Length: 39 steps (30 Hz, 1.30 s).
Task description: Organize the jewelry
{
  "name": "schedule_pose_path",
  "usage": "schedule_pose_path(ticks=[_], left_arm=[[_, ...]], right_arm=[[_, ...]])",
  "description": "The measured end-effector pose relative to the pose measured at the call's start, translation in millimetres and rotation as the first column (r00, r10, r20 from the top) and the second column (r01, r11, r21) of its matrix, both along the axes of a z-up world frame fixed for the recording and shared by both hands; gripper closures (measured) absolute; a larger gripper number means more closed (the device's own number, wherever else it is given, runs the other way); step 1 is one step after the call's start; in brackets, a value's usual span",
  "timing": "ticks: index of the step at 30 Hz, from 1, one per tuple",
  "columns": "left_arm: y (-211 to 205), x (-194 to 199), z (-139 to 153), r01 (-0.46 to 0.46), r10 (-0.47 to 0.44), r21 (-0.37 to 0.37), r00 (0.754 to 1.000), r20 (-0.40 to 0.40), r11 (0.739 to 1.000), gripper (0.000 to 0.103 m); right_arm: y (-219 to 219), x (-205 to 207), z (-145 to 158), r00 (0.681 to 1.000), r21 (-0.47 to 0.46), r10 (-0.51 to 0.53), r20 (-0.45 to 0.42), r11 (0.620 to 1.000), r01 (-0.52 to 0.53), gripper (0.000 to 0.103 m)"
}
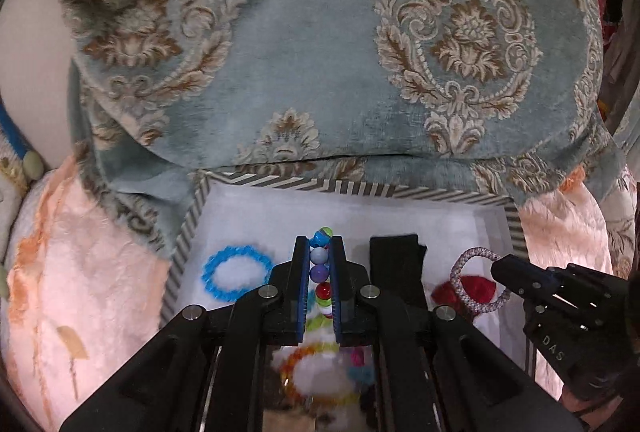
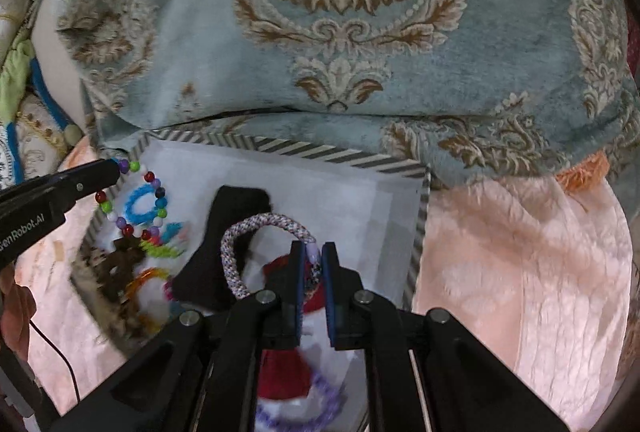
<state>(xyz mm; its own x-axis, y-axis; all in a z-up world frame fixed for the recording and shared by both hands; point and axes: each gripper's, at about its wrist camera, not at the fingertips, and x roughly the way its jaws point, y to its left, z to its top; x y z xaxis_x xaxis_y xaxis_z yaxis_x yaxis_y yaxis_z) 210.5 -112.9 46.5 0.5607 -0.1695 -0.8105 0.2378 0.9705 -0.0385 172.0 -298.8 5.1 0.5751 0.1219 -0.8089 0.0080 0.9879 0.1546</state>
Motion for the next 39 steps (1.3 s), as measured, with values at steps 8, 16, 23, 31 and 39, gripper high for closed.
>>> schedule_pose_path(ticks=[8, 16, 23, 31, 39], left_arm=[[23.2, 22.4, -43.3, -0.075, 0.073, -0.02, 0.992, -0.101, 0.997, 0.103], [31.7, 6.5, -47.9, -0.07, 0.07, 0.002, 0.992, -0.11, 0.998, 0.091], [33.7, -36.6, -33.3, -0.043, 0.046, 0.048, 0.997, -0.065, 0.998, 0.091], [47.5, -94.0, -18.9, -0.056, 0.057, 0.014, 0.997, -0.061, 0.998, 0.091], [67.1, -146.2, -9.7, -0.079, 0.079, -0.008, 0.995, -0.061, 0.997, 0.091]], right_arm=[[-1.3, 28.8, -31.1, 0.998, -0.045, -0.04, -0.055, 0.998, 0.037, 0.095], [-2.4, 16.3, -30.4, 0.998, 0.004, -0.055, -0.028, 0.998, 0.055, 0.075], [8.7, -24.8, -7.9, 1.0, -0.002, -0.017, 0.02, 1.0, 0.017, 0.073], [31.7, -90.9, 15.4, 0.998, 0.034, -0.022, 0.051, 0.999, 0.02, 0.064], [48.5, -139.6, 25.1, 0.998, 0.065, -0.024, 0.059, 0.998, 0.02, 0.06]])
